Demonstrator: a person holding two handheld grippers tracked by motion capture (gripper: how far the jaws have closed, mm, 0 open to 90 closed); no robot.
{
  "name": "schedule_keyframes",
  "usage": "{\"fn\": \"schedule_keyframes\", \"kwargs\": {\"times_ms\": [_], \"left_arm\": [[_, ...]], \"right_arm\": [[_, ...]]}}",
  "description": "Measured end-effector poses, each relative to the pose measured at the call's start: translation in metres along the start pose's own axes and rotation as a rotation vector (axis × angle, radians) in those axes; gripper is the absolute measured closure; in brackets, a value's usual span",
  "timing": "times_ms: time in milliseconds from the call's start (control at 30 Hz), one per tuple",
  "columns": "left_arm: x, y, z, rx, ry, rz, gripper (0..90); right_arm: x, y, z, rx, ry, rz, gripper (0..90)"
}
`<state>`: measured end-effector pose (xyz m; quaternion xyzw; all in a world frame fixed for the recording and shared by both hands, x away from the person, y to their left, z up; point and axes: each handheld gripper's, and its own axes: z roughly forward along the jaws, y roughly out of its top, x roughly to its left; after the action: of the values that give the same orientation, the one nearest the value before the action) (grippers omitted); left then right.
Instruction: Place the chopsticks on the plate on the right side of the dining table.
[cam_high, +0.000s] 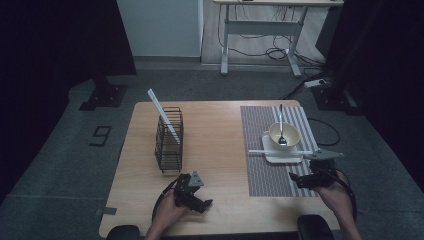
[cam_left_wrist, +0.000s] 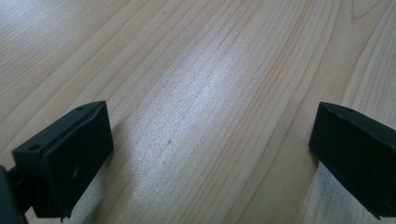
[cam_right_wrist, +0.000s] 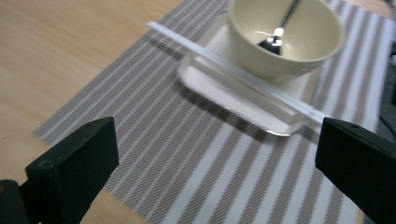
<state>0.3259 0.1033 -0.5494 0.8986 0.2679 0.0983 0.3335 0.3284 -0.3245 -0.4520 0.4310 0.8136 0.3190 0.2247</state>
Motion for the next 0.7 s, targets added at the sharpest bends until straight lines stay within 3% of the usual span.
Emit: {"fn": "schedule_keyframes", "kwargs": {"times_ms": [300,467,700], "left_arm": [[0.000,0.000,0.000,0.000,0.000,-0.001,0.0],[0.000,0.000,0.000,-0.001,-0.001,0.000,0.0],[0.000,0.000,0.000,0.000,-0.001,0.000,0.0]], "right_arm": [[0.034,0.019,0.000,-0.021,0.079,-0.056,0.0],[0.051,0.027,0.017,-0.020,0.127,-0.088,0.0],[0.066,0.026,0.047,0.010,0.136,-0.103,0.0]]}}
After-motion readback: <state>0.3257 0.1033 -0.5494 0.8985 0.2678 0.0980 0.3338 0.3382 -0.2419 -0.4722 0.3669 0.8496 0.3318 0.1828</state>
